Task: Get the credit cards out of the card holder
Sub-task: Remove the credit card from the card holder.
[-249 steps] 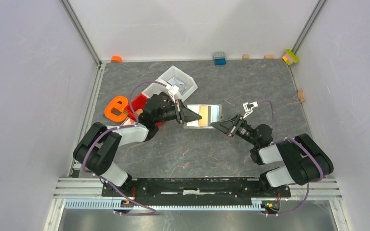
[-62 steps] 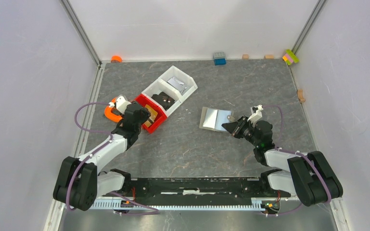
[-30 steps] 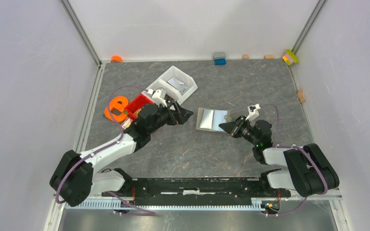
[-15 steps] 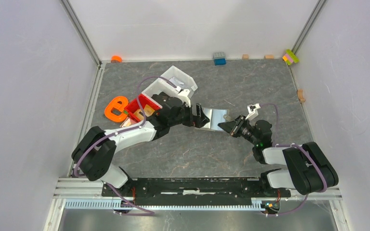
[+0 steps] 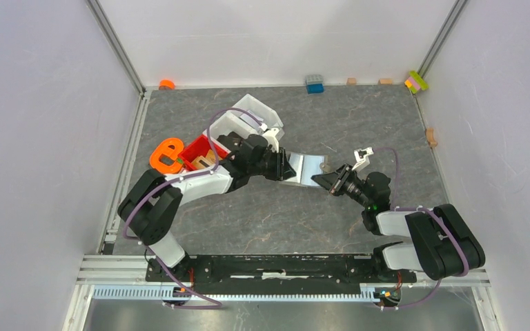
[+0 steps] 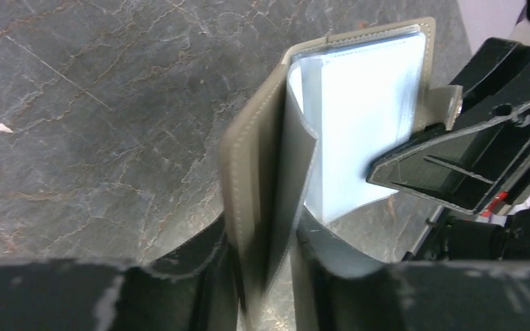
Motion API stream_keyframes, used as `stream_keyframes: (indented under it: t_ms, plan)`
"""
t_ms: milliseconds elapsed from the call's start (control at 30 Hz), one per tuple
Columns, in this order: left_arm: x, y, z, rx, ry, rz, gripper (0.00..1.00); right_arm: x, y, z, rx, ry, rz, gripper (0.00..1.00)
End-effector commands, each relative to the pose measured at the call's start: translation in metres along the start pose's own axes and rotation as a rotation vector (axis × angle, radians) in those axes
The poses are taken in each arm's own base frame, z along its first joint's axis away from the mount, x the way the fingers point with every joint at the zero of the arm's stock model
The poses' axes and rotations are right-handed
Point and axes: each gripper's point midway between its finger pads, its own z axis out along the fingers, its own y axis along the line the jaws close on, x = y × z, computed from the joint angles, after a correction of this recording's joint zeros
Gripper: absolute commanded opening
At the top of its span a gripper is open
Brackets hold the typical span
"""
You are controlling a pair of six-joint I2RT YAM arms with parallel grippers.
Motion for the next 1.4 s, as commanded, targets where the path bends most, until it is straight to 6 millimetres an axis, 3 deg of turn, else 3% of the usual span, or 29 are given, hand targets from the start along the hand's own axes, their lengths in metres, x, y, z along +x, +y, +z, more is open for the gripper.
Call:
stream_keyframes:
  t_ms: [0,67,200,267,333,667,1000,1367]
  plan:
    - [-0.023,-0.018,-0.011,0.078,-0.081,0.013,0.23,-0.017,0.029,0.005,-0.115,-0.036,-0.050,0.11]
    - [-0.025,-0.015,-0.014,0.062,-0.099,0.007,0.10,-0.018,0.030,0.005,-0.119,-0.037,-0.054,0.16]
    - [-0.033,-0.015,-0.024,0.067,-0.143,-0.001,0.06,-0.018,0.024,0.004,-0.080,-0.041,-0.070,0.44]
    - [-0.034,-0.017,-0.028,0.076,-0.153,-0.005,0.05,-0.020,0.021,0.003,-0.059,-0.049,-0.095,0.48]
    - [-0.036,-0.019,-0.031,0.084,-0.164,-0.006,0.05,-0.023,0.018,0.002,-0.034,-0.062,-0.115,0.47]
    - [-0.038,-0.028,-0.034,0.143,-0.167,-0.004,0.05,-0.026,0.024,0.003,-0.054,-0.065,-0.141,0.24]
    - [-0.036,-0.056,-0.037,0.301,-0.144,0.013,0.06,-0.023,0.024,0.007,-0.064,-0.040,-0.128,0.22]
    - [-0.030,-0.061,-0.030,0.346,-0.097,0.001,0.07,-0.017,0.041,0.014,-0.128,-0.006,-0.166,0.23]
